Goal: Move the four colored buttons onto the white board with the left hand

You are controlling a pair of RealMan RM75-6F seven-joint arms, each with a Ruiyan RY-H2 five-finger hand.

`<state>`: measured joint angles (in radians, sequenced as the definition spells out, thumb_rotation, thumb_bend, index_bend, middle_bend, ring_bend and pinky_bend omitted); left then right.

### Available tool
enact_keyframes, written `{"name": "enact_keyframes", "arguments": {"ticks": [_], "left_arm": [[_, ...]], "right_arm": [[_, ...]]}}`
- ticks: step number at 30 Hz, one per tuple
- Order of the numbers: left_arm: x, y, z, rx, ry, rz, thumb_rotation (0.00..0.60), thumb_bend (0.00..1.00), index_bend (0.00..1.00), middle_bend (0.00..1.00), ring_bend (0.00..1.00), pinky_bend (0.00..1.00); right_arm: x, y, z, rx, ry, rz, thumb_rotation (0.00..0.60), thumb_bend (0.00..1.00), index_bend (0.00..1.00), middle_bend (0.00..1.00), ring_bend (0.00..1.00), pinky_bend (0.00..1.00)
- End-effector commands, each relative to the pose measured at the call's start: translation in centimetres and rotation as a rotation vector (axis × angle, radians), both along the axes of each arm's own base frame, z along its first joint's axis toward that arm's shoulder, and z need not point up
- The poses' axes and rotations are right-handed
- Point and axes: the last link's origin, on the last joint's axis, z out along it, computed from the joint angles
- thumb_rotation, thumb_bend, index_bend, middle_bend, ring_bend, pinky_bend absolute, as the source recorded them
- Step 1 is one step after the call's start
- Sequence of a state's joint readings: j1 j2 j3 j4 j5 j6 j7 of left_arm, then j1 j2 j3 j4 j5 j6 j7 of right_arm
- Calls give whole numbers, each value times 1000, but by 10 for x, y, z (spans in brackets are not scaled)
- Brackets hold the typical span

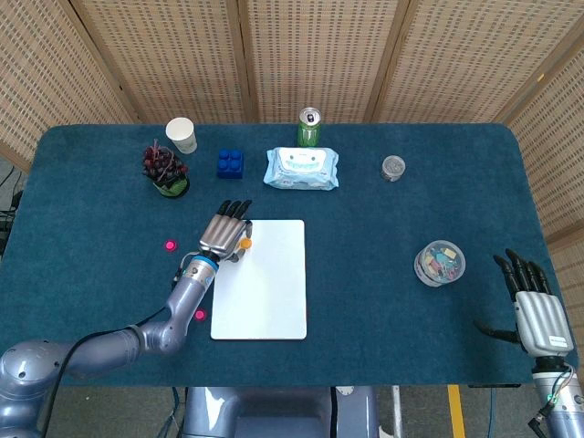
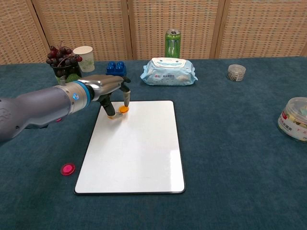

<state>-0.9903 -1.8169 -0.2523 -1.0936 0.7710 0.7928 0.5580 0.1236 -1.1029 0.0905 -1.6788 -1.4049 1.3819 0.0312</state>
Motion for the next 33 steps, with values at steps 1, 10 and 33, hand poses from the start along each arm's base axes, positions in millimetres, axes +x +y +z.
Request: {"name": "enact_keyframes", "arguments": {"ticks": [1,10,33], "left_arm": [[8,5,-10,-5,8,3,600,365,526,0,0,0],[11,5,-22,-14,25,3,600,361,526,0,0,0],[7,-1,-2,-26,-40,1,600,285,0,0,0,0]], "right_arm": [[-1,0,0,1,-4,-4,600,53,10,0,0,0],[0,0,1,1,-13,-5,600,53,10,0,0,0],[-1,0,1,4,-15,-6,600,53,10,0,0,0]]}}
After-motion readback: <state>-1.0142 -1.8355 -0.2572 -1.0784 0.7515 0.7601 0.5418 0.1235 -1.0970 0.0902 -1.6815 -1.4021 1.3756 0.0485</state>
